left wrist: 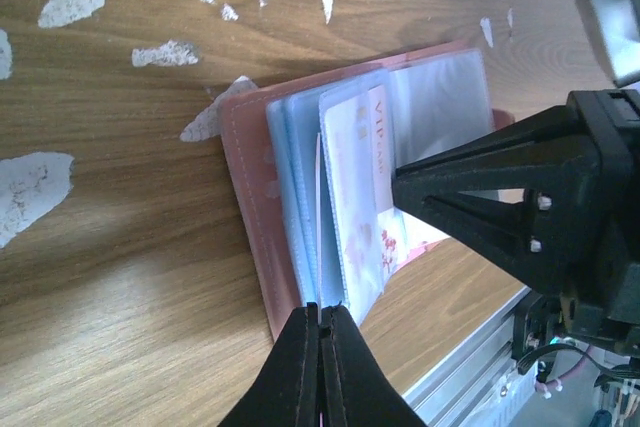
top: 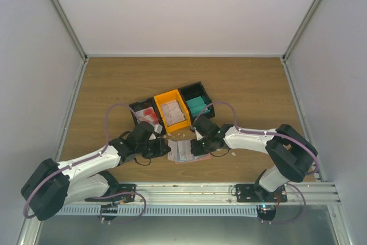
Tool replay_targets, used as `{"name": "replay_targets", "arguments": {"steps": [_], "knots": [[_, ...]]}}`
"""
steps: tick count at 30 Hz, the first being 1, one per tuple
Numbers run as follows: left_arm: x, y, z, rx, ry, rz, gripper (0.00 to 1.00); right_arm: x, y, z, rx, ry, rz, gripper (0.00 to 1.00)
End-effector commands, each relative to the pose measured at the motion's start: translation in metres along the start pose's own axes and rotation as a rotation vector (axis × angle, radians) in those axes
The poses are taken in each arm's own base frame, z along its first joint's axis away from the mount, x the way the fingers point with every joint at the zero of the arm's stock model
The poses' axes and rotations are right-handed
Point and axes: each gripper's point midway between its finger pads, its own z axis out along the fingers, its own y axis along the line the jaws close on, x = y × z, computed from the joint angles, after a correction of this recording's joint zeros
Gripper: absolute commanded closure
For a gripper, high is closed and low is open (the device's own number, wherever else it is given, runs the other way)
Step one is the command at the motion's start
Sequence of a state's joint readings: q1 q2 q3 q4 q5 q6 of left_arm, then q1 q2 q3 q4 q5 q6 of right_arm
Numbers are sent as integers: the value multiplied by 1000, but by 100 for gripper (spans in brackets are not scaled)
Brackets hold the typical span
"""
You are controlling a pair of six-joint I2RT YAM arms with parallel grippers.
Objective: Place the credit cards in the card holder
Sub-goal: Turn over the card slot in the card holder.
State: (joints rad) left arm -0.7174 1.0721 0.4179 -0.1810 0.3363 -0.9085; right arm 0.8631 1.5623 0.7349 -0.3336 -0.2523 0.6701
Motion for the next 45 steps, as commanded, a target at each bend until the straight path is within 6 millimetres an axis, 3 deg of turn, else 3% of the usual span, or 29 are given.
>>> {"name": "replay_targets", "arguments": {"steps": [1, 5, 18, 24, 26, 32, 36, 40, 45], "knots": [[1, 2, 5, 13, 4, -6, 100, 17, -13, 14, 45, 60, 7, 94], [-1, 3, 6, 1, 8, -3, 100, 19, -14, 14, 42, 58, 11, 94], [2, -28, 6, 156, 41, 89, 100, 13, -10, 8, 34, 38, 5, 94], [3, -37, 12, 182, 89, 130, 100, -11, -7, -29, 82, -112, -1, 89], [0, -48, 15, 217, 96, 156, 100, -19, -9, -44, 110, -164, 1, 86], [1, -68, 32, 251, 163, 203, 100, -24, -17, -78, 145, -288, 40, 77], [1, -78, 40, 262, 184, 224, 100, -24, -26, -93, 173, -346, 77, 74], [3, -70, 52, 220, 203, 209, 100, -23, -29, -103, 173, -389, 99, 72], [1, -67, 53, 204, 192, 199, 100, -19, -27, -102, 147, -379, 87, 72]]}}
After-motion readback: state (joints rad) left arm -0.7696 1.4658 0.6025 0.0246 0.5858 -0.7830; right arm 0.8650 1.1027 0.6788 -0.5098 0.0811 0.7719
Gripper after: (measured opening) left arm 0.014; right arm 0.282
